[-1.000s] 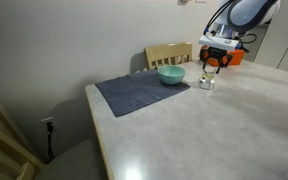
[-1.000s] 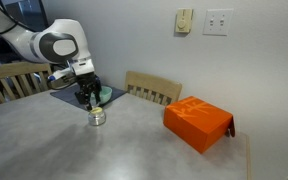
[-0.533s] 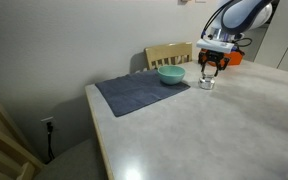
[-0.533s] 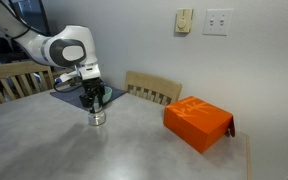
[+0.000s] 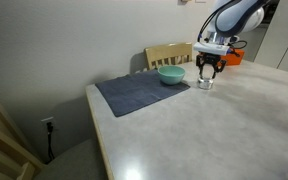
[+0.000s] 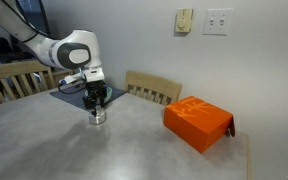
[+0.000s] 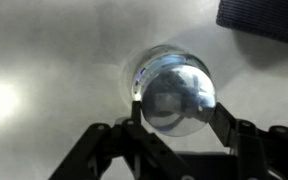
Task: Put the lid on the silver object, remove it, then put it back again.
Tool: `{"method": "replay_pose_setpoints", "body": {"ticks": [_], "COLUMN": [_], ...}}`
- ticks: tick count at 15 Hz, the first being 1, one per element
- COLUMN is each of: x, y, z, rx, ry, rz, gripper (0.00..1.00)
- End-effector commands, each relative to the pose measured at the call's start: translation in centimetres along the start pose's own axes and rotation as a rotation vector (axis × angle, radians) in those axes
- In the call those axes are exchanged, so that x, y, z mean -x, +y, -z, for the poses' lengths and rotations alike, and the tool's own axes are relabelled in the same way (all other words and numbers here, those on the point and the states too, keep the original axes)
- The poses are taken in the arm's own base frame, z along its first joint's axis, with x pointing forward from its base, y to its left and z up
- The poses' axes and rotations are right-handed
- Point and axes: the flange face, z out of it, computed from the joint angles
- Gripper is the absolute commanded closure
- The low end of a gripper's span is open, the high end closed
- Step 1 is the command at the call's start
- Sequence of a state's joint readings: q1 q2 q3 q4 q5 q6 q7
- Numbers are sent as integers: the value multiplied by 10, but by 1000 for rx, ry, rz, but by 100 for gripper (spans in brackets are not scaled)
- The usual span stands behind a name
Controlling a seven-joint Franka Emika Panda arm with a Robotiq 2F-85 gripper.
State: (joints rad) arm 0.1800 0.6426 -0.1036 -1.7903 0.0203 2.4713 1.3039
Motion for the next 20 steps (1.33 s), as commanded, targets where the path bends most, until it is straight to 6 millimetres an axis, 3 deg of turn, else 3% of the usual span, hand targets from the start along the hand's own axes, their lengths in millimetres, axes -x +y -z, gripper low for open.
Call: {"method": "replay_pose_setpoints", "body": {"ticks": [1, 3, 4, 6, 10, 17, 18, 19, 20], "x": [-5, -6, -3, 3, 18, 47, 51, 46, 49], "y": [-2, 1, 4, 9, 17, 32, 33, 16, 19], "z": [-3, -6, -6, -2, 20, 79, 85, 75, 80], "rx": [5, 2, -6, -15, -77, -182, -202, -173, -183], "ry": [-23, -18, -7, 20, 77, 192, 193, 184, 187], "rz": [7, 15, 21, 31, 66, 135, 146, 134, 141], "gripper": [56, 20, 8, 2, 0, 0, 0, 0, 0]}}
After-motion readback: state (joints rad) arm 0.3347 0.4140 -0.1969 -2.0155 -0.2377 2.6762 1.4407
